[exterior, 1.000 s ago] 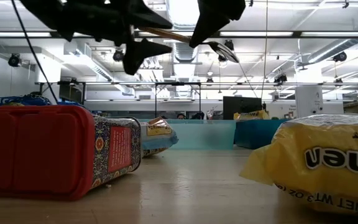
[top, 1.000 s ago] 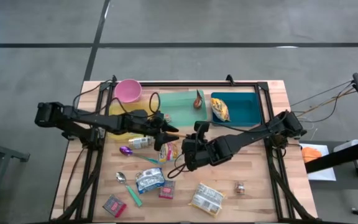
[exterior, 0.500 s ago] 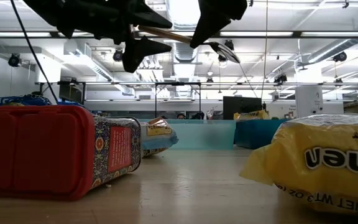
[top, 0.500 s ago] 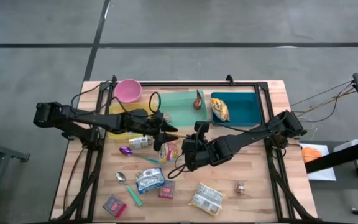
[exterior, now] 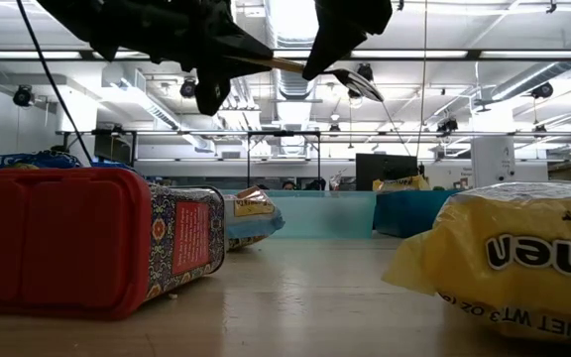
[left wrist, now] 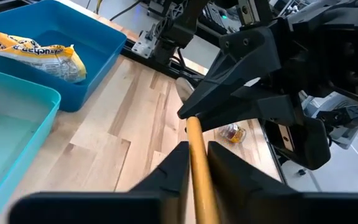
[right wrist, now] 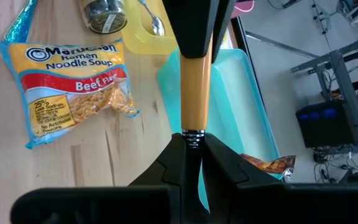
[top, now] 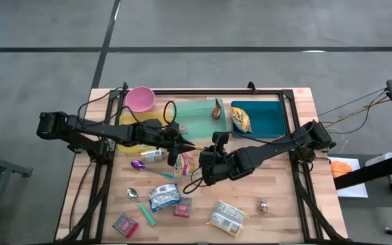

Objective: Pick & Place Food Item
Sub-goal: Put the yellow spoon into the yellow bin

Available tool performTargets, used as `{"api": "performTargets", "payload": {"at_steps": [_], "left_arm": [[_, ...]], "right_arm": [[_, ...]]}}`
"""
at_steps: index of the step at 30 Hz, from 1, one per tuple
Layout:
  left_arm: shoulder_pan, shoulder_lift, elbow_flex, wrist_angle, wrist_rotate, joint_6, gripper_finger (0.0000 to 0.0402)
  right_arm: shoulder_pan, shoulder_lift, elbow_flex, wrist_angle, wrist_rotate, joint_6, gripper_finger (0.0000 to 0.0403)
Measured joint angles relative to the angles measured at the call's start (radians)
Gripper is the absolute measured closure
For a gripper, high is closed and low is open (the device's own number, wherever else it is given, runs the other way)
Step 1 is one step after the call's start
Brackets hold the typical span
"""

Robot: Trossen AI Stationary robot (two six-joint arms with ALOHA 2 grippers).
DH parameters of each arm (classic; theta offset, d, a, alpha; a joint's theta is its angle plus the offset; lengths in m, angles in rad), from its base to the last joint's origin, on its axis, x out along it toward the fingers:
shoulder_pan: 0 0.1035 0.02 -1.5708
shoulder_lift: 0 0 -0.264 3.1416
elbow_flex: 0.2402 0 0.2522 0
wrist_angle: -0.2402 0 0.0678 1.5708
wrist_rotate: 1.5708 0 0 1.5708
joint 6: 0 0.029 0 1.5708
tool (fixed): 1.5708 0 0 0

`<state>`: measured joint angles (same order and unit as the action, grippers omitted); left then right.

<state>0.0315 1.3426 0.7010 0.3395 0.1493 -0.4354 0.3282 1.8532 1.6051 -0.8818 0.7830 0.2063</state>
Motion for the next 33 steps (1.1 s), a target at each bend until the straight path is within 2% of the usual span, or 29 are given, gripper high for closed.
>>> {"api": "performTargets", "payload": {"at_steps": [3,13,27,33], "left_arm": [[0.0,0.0,0.0,-0.003,0.002,0.009,0.0369],[-0.001,0.0,0.0,-0.002,0.007,0.047,0.0369],[0.001,-0.011,0.0,-0.02,-0.032,0.073,0.0369],[0.002,-0.09,-0.001,-0.172,-0.187,0.099,0.0369]], "right_arm": [[-0.002,0.0,0.0,-0.001,0.001,0.0,0.038],[-0.001,0.0,0.0,0.001,0.001,0.001,0.0378],[-0.002,0.0,0.0,-0.001,0.002,0.071,0.0253],[0.002,0.0,0.0,-0.029,0.002,0.126,0.0227]]}}
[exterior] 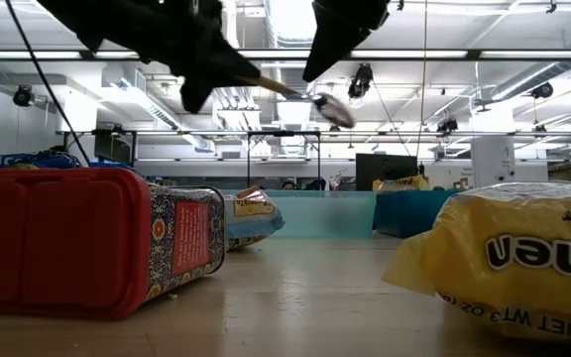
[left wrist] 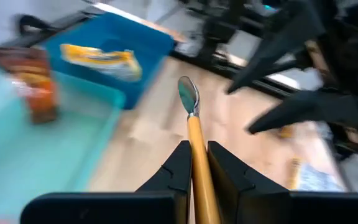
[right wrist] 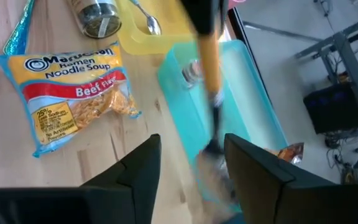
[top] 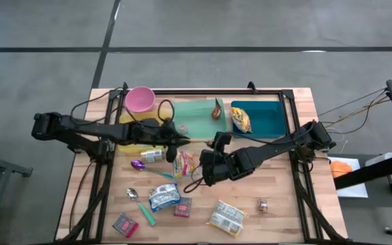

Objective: Pick & Place Food Item
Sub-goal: Put the yellow spoon into the yellow bin

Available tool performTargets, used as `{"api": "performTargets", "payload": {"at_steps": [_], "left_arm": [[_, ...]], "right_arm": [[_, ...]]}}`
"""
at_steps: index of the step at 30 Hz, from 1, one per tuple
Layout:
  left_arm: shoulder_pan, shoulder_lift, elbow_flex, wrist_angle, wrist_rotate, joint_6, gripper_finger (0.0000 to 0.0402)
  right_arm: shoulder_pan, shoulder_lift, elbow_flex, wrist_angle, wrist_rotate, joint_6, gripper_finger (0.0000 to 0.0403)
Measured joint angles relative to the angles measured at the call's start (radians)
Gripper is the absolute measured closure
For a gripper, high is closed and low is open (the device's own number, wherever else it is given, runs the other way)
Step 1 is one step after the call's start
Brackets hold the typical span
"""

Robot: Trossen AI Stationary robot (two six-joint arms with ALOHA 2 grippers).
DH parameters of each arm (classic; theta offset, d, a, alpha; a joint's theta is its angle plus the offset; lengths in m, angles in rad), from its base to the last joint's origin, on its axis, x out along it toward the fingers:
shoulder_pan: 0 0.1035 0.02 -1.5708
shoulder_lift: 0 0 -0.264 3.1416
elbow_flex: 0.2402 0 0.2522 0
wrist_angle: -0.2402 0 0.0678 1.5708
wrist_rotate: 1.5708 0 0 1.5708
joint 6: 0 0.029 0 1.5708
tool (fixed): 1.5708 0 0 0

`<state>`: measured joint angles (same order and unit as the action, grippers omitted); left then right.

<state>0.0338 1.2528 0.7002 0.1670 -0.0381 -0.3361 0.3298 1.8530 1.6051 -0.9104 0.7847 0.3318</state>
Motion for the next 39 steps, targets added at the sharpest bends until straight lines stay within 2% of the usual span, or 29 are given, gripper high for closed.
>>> {"api": "performTargets", "payload": {"at_steps": [3,7,17,24,30,39], "left_arm": [[0.0,-0.066,-0.006,-0.087,-0.092,0.016,0.0369],[0.001,-0.173,-0.04,-0.174,-0.154,0.018,0.0369],[0.002,-0.517,-0.19,-0.436,-0.225,-0.12,0.0369],[0.002,-0.696,-0.256,-0.602,-0.267,-0.247,0.0369],[0.002,-0.792,-0.254,-0.675,-0.281,-0.287,0.0369],[0.002,-0.789,-0.151,-1.031,-0.301,-0.372,0.0369]], "right_arm": [[0.0,0.0,0.0,-0.035,0.0,0.047,0.0226],[0.005,0.0,0.0,-0.068,0.0,0.089,0.0225],[0.051,0.0,-0.002,-0.148,-0.001,0.175,0.0225],[0.1,0.0,-0.005,-0.201,-0.007,0.25,0.0225],[0.132,0.0,-0.009,-0.217,-0.007,0.297,0.0225],[0.151,-0.001,-0.017,-0.212,-0.008,0.325,0.0225]]}}
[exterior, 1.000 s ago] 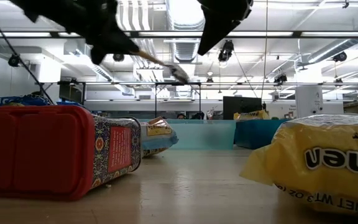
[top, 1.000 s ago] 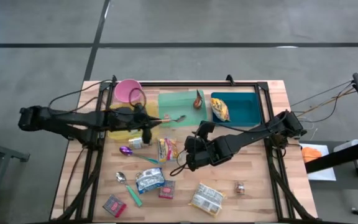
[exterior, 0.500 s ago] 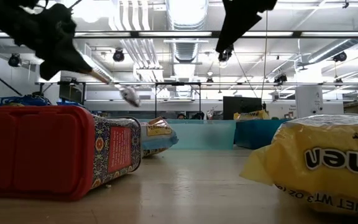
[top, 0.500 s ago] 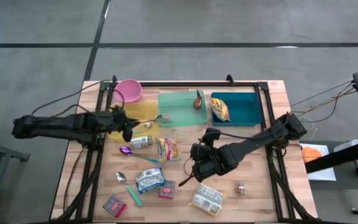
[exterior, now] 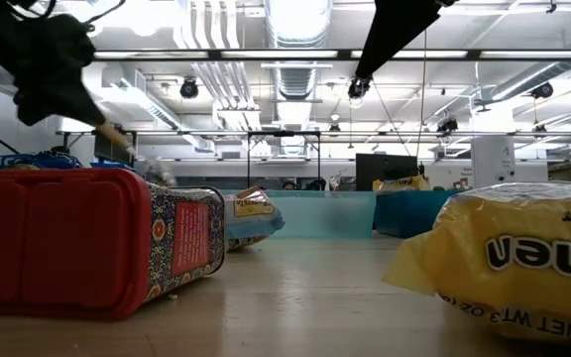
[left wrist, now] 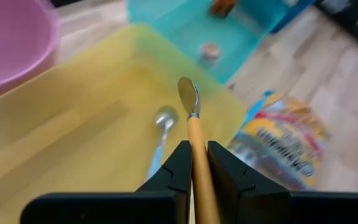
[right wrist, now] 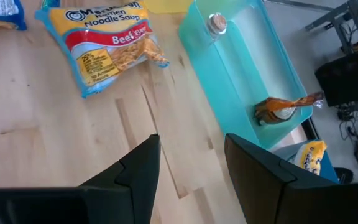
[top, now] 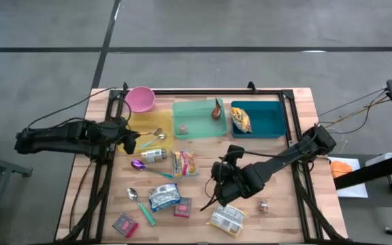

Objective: Pick & Place Food Item
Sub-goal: Put the yellow spoon into the yellow bin

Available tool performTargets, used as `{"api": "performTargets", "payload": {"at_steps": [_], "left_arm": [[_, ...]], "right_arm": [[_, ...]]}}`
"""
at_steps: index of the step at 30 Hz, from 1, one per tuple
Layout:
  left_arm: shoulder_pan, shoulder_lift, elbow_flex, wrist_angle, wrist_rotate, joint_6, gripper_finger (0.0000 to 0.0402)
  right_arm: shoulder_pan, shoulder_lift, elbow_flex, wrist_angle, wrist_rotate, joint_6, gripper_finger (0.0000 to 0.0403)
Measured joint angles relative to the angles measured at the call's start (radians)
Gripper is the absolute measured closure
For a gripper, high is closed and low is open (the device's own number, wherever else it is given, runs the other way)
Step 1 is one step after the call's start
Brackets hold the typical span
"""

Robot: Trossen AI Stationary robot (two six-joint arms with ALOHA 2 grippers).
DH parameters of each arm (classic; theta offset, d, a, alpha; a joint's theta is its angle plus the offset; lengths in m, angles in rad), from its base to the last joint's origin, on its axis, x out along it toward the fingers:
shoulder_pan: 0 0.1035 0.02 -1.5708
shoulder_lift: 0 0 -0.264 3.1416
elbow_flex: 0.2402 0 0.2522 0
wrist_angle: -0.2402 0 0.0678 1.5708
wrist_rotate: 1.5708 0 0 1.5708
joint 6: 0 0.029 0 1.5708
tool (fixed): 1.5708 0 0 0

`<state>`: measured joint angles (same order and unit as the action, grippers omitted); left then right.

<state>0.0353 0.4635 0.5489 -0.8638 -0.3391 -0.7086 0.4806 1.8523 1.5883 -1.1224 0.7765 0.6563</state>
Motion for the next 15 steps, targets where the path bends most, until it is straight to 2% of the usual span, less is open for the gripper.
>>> {"api": "performTargets", "payload": {"at_steps": [7,11,15], "left_arm": [[0.001,0.074,0.002,-0.025,-0.026,-0.01,0.0369],[0.001,0.144,0.0,-0.014,-0.059,-0.083,0.0369],[0.001,0.226,0.0,0.049,-0.091,-0.087,0.0369]], "right_arm": [[0.0,0.0,-0.004,0.004,0.0,0.049,0.0225],[0.0,0.0,-0.008,0.006,-0.01,0.083,0.0225],[0.001,0.009,-0.009,0.008,-0.024,0.097,0.0225]]}}
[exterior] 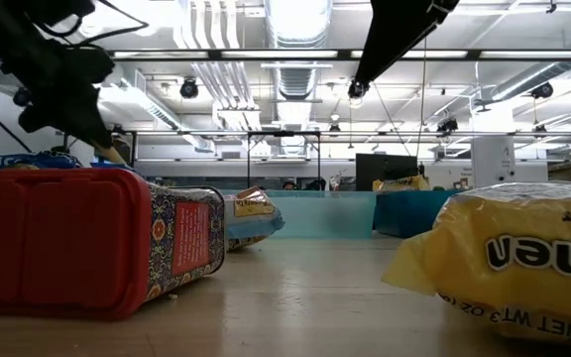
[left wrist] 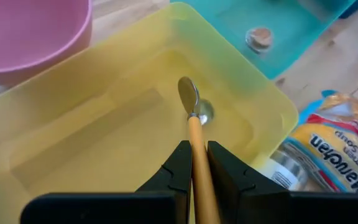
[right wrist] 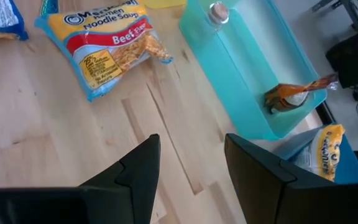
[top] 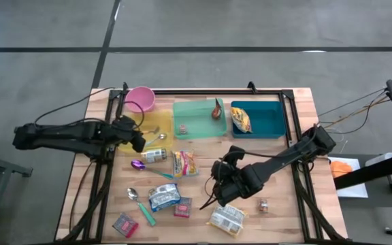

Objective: Pick & Place Food Item
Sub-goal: Put the yellow spoon into the yellow bin

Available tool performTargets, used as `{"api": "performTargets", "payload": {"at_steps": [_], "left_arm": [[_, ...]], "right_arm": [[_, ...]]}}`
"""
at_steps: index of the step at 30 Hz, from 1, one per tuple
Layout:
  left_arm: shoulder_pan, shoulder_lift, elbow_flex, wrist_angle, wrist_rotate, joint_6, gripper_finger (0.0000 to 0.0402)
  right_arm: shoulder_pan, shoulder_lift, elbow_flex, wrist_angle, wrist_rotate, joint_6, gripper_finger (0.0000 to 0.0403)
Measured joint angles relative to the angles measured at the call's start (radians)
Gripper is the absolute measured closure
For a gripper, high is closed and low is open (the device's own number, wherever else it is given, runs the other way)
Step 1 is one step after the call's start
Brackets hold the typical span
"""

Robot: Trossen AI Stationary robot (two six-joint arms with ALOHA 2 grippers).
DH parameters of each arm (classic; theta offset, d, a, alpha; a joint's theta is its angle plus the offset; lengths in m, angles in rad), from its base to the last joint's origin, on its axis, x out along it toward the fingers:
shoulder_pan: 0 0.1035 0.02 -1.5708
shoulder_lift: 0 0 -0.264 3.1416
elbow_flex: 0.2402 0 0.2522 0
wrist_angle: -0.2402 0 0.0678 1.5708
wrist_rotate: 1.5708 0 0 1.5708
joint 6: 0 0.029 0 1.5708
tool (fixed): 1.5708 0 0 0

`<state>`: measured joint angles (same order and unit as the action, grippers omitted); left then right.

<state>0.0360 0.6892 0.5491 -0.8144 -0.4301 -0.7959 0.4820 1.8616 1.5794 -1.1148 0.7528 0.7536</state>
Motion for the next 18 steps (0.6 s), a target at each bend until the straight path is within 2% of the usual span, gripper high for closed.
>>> {"api": "performTargets", "payload": {"at_steps": [5,9,13,18], "left_arm": [[0.0,0.103,-0.004,0.09,-0.056,0.002,0.0369],[0.0,0.149,-0.074,0.193,-0.103,0.002,0.0369],[-0.001,0.146,-0.166,0.342,-0.116,0.012,0.0369],[-0.001,0.128,-0.24,0.428,-0.076,0.029,0.0369]], "right_arm": [[0.01,0.005,-0.012,0.023,-0.006,0.012,0.0225],[0.027,0.006,-0.015,0.034,-0.006,0.014,0.0225],[0.046,0.006,-0.019,0.044,-0.006,0.013,0.0225],[0.062,0.006,-0.022,0.048,-0.005,0.008,0.0225]]}}
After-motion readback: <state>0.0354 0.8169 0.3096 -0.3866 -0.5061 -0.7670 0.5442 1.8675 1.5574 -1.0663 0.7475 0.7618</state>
